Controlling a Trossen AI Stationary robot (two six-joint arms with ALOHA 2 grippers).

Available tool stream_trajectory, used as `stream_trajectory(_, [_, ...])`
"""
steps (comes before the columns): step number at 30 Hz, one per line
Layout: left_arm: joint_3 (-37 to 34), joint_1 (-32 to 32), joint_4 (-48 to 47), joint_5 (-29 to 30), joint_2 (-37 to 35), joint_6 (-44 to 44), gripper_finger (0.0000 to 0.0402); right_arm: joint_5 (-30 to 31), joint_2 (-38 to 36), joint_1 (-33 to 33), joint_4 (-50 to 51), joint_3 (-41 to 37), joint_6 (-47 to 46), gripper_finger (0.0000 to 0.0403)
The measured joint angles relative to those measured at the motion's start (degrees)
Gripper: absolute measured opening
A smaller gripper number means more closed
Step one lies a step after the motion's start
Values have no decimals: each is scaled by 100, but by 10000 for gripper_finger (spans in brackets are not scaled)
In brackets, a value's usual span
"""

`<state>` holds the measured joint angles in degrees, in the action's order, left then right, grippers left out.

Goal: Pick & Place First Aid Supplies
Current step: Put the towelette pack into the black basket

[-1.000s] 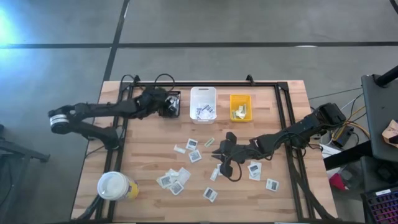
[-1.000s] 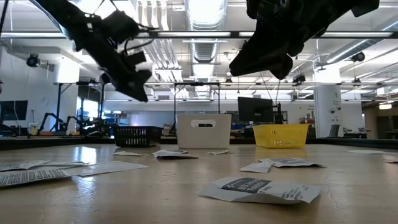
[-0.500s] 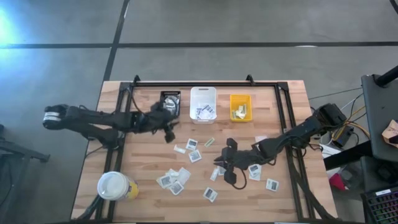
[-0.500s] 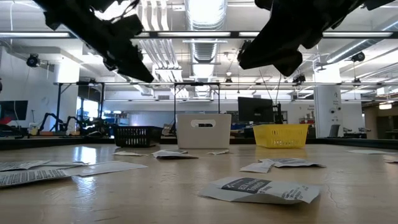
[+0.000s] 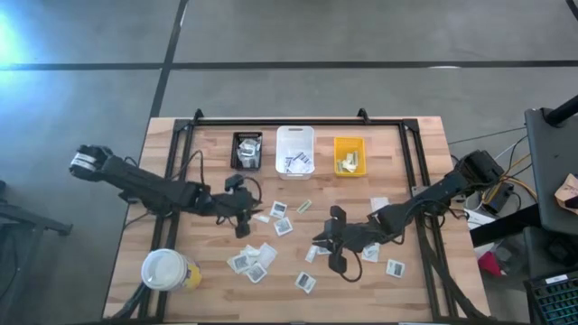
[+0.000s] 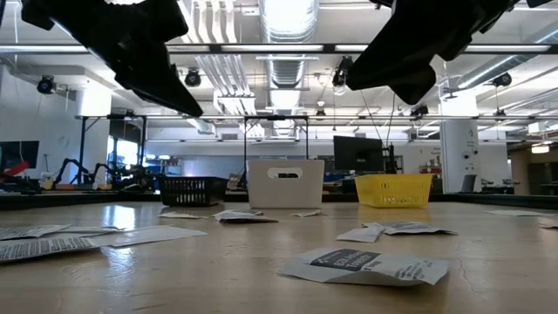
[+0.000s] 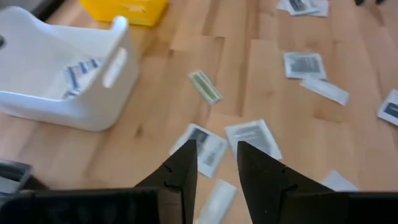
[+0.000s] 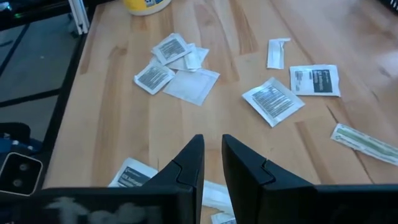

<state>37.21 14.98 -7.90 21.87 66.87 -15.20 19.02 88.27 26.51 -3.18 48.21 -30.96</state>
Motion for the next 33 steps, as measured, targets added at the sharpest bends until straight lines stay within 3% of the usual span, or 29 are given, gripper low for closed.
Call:
stream_trajectory(14, [-1, 178, 1976, 52, 1598, 179, 108, 245, 168, -4, -328, -2, -229, 52])
stream_trajectory(27, [-2, 204, 2149, -279, 2084, -32, 108, 344, 1244, -44, -1792, 8, -210, 52])
stream_trajectory(33, [-2, 204, 2342, -350, 2275, -28, 108, 344, 1542, -92, -1971, 250, -210, 52])
